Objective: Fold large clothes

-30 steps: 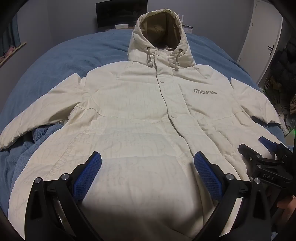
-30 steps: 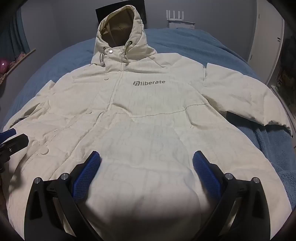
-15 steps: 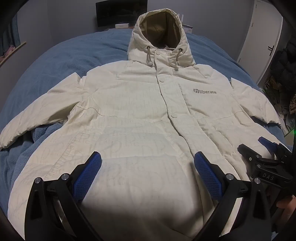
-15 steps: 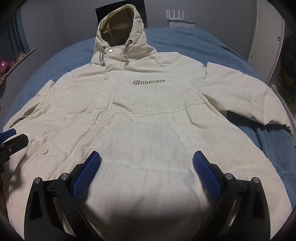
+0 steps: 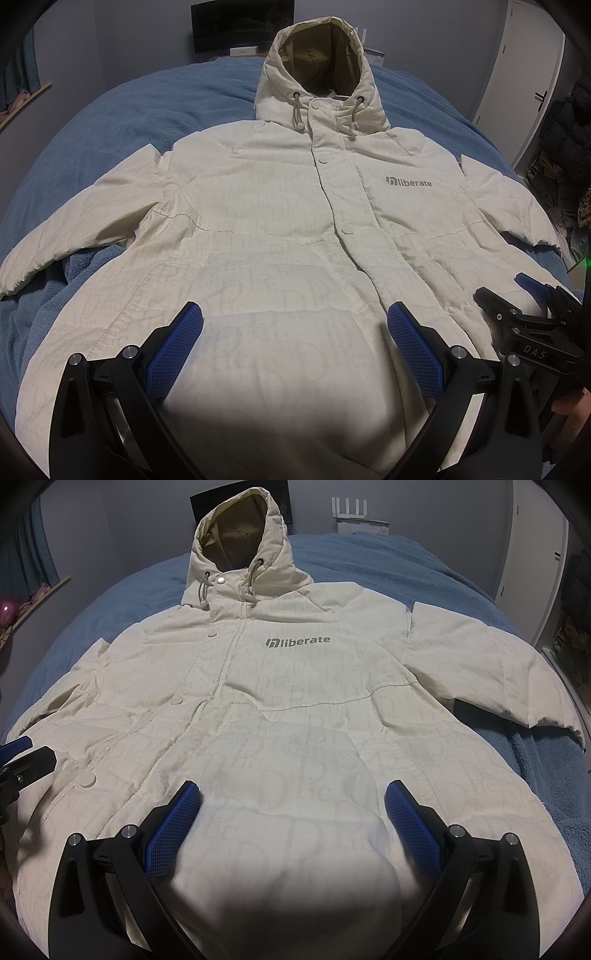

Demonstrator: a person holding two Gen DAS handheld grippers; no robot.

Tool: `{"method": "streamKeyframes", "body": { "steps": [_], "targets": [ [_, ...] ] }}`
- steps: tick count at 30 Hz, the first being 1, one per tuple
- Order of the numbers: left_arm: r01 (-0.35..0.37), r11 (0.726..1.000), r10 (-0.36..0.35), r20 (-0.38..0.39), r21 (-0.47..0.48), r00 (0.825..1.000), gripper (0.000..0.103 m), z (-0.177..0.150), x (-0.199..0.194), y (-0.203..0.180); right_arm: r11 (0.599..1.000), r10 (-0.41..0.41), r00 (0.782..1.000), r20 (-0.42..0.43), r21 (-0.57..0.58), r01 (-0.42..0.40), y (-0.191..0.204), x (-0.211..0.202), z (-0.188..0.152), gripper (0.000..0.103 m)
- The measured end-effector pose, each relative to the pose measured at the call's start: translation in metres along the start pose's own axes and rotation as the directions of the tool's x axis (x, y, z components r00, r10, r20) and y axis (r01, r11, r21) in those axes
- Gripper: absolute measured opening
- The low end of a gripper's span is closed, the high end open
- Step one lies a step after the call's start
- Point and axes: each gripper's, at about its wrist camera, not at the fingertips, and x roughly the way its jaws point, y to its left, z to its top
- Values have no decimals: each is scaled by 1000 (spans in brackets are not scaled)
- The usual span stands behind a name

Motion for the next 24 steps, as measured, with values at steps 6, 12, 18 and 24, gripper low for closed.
{"method": "streamKeyframes", "body": {
  "steps": [6,12,18,24],
  "targets": [
    [2,1000,-2,-4,-1,1000,97,3,3,1,1000,0,1000,-1,0,0,0,0,0,96],
    [2,1000,-2,-4,-1,1000,97,3,3,1,1000,1,1000,-2,1,-1,0,1,0,96],
    [3,1000,-3,-4,-1,1000,97,3,4,1,1000,1,1000,-2,1,-1,-1,1,0,96],
    [2,1000,-2,-5,-2,1000,97,3,4,1,1000,3,1000,-3,2,-3,-1,1,1,96]
  ]
}}
